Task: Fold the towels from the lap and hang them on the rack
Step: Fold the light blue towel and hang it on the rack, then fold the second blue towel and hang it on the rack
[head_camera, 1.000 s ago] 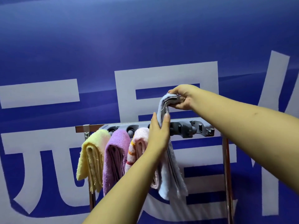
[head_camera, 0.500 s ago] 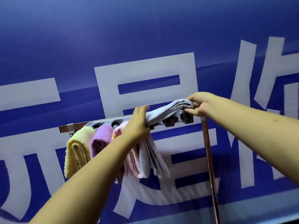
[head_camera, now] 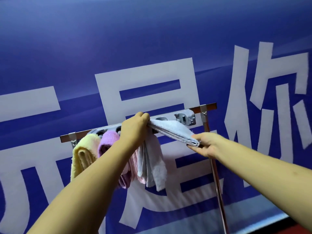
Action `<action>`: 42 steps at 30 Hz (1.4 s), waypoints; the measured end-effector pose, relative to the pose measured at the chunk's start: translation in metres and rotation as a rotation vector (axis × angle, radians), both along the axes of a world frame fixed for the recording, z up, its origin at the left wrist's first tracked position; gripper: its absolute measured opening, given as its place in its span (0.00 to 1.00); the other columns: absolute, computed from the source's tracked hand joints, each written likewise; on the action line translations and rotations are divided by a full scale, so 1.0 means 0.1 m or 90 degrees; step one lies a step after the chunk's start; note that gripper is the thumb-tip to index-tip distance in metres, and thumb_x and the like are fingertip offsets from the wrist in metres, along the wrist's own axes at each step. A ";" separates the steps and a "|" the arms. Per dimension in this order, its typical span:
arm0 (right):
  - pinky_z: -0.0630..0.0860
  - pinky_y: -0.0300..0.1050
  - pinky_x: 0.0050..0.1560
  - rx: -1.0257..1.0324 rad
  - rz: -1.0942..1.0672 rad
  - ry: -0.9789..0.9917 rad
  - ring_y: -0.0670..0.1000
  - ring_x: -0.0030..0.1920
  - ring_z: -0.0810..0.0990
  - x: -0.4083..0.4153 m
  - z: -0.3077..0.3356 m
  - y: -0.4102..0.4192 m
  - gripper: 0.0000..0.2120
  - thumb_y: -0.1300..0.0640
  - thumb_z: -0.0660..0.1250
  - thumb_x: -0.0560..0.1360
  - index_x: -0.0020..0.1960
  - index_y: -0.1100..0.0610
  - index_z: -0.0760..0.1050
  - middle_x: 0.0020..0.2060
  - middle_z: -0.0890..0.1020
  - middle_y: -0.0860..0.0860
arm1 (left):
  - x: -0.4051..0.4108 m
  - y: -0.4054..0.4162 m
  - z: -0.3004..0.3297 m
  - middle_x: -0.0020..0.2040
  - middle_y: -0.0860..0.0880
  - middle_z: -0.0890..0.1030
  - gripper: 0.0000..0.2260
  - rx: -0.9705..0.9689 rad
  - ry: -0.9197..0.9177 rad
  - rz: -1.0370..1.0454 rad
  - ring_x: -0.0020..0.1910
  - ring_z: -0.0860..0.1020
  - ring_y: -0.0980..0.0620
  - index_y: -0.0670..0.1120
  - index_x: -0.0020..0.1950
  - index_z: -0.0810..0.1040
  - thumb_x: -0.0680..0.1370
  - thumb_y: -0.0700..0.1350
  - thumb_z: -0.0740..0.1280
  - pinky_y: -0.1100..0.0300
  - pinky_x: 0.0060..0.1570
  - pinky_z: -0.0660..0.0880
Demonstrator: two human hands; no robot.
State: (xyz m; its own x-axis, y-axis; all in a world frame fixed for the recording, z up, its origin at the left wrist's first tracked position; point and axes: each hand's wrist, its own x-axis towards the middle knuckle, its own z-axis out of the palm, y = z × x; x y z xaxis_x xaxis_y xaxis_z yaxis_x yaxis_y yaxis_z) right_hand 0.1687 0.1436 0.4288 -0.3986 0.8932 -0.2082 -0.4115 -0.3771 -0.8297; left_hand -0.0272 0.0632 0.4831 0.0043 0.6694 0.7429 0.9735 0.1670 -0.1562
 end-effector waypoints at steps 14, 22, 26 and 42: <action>0.77 0.40 0.22 -0.081 0.091 0.119 0.53 0.28 0.79 -0.68 -0.87 0.36 0.14 0.71 0.52 0.78 0.46 0.64 0.76 0.36 0.78 0.58 | 0.26 0.24 -0.14 0.53 0.51 0.83 0.16 -0.011 -0.412 -0.129 0.55 0.79 0.53 0.50 0.56 0.82 0.72 0.37 0.63 0.63 0.53 0.72; 0.81 0.45 0.28 -0.052 0.140 0.109 0.55 0.38 0.80 -0.84 -1.08 0.42 0.20 0.76 0.49 0.75 0.45 0.60 0.76 0.39 0.80 0.59 | 0.18 0.21 -0.50 0.65 0.53 0.74 0.26 0.038 -0.629 -0.267 0.60 0.74 0.57 0.50 0.72 0.66 0.75 0.39 0.66 0.65 0.59 0.70; 0.81 0.48 0.38 0.018 0.155 0.102 0.54 0.40 0.81 -0.85 -1.23 0.38 0.18 0.72 0.55 0.76 0.47 0.54 0.77 0.39 0.82 0.56 | 0.19 0.05 -1.27 0.65 0.52 0.74 0.26 0.053 -0.660 -0.363 0.61 0.74 0.61 0.49 0.72 0.65 0.75 0.42 0.66 0.69 0.58 0.71; 0.64 0.40 0.36 -0.179 0.277 -0.623 0.49 0.32 0.69 -0.10 -5.33 0.23 0.09 0.62 0.64 0.76 0.38 0.53 0.71 0.34 0.72 0.54 | 0.26 -0.45 -5.08 0.72 0.47 0.67 0.32 -0.541 -1.017 0.066 0.64 0.71 0.52 0.47 0.77 0.57 0.77 0.42 0.68 0.60 0.62 0.68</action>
